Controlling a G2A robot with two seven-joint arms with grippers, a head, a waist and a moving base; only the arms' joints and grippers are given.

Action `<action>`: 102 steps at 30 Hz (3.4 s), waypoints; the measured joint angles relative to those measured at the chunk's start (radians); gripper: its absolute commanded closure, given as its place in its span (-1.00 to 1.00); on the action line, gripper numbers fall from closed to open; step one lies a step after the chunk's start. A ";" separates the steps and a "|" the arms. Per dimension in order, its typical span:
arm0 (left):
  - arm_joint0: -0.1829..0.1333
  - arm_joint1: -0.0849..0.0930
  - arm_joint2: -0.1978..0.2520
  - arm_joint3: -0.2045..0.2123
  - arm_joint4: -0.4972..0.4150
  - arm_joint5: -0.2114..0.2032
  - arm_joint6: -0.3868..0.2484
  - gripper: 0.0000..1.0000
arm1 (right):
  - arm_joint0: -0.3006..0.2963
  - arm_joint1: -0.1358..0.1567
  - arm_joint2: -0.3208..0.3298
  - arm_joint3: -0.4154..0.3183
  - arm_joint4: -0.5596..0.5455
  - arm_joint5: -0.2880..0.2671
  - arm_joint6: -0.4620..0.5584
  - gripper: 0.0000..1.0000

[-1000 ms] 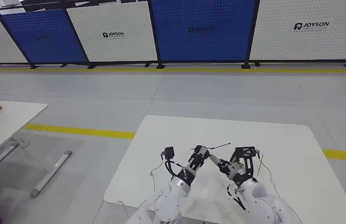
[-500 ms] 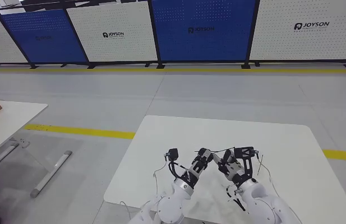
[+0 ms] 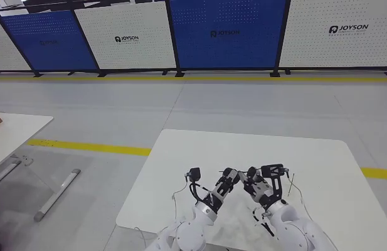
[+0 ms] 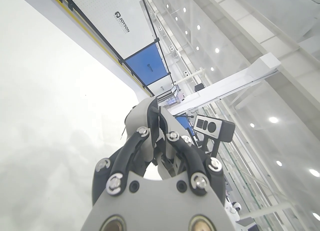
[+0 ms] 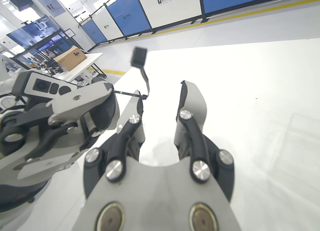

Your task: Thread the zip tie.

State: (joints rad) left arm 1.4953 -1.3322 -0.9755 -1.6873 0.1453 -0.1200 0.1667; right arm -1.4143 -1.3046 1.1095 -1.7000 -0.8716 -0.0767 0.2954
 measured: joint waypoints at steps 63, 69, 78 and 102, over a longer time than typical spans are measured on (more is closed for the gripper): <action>0.054 -0.004 -0.006 -0.078 0.019 -0.113 -0.006 1.00 | 0.014 0.005 -0.001 0.048 0.009 -0.027 0.046 1.00; 0.063 -0.002 -0.009 -0.090 0.024 -0.118 -0.010 1.00 | 0.014 0.005 -0.002 0.050 0.006 -0.029 0.043 1.00; 0.068 -0.002 -0.010 -0.096 0.031 -0.121 -0.007 1.00 | 0.015 0.006 -0.004 0.054 0.006 -0.033 0.043 1.00; 0.043 -0.011 0.012 -0.023 0.073 -0.105 0.028 1.00 | -0.035 0.016 0.041 0.006 0.077 -0.099 0.006 0.26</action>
State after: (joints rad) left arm 1.5387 -1.3431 -0.9634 -1.7103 0.2183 -0.2248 0.1945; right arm -1.4497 -1.2882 1.1504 -1.6936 -0.7943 -0.1756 0.3009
